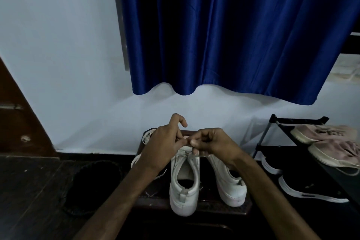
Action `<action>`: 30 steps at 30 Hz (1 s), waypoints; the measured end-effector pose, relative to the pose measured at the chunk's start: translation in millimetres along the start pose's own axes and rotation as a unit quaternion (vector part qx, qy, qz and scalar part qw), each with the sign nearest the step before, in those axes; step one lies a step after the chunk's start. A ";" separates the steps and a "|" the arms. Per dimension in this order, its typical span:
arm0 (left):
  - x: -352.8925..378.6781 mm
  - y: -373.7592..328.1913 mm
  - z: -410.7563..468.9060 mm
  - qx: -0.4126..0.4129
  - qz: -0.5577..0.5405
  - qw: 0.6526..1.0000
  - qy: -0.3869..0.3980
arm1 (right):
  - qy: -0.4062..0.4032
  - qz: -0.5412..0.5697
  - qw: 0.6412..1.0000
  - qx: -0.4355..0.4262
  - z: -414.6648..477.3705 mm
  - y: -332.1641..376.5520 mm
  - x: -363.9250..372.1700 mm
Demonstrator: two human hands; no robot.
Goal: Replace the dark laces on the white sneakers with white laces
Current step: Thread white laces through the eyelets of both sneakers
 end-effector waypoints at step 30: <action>36.9 42.8 -43.7 -0.280 -0.107 0.953 -0.040 | -0.091 -0.289 0.953 -0.004 17.1 -45.7 14.4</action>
Point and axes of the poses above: each hand's wrist, its own z-axis towards the middle knuckle, its own x-axis out of the palm, y = z × x, the point moved 1 cm from there along z, towards the middle knuckle, and after that the axes turned 3 degrees about -z, right-handed, at the moved point
